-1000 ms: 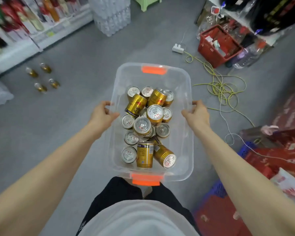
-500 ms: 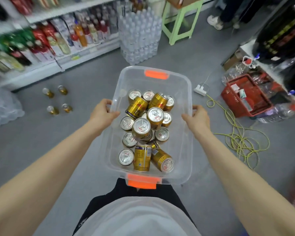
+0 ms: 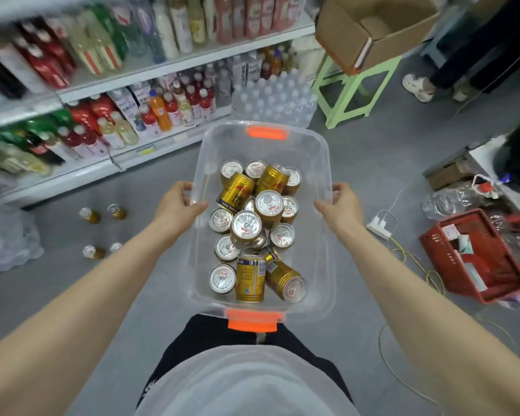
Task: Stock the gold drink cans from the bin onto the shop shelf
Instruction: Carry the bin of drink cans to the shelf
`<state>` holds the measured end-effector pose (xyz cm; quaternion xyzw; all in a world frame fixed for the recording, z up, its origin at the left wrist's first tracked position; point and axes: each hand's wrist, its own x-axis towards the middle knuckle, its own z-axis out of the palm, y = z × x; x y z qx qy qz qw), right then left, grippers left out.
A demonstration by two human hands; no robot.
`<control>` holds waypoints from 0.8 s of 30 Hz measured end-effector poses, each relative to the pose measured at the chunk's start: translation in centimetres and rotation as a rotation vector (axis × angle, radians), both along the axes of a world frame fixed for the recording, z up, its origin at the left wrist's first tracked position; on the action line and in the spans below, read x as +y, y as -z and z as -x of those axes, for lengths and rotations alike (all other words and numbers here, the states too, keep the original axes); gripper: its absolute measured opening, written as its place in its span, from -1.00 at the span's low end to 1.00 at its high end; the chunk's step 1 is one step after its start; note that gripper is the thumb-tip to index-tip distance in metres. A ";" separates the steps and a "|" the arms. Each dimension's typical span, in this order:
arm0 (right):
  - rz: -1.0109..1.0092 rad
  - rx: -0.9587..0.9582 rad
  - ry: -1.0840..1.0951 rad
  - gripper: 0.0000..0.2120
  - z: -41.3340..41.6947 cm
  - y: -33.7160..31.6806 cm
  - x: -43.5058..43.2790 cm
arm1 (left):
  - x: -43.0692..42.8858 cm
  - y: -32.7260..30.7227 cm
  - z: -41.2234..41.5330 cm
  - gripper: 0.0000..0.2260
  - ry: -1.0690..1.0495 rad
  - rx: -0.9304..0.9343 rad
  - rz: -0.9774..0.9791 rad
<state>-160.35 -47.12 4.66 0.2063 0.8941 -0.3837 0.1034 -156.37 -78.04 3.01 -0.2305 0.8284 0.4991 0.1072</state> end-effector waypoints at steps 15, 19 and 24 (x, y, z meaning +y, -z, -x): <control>0.054 -0.043 0.163 -0.58 32.4 3.4 -0.9 | -0.7 0.8 38.4 -0.55 0.203 -0.009 0.110; 0.048 -0.087 0.172 -0.58 40.4 5.2 0.1 | 1.1 1.8 47.1 -0.53 0.251 -0.058 0.153; 0.034 -0.122 0.218 -0.56 49.3 7.7 1.1 | 2.1 4.3 57.8 -0.51 0.341 -0.088 0.186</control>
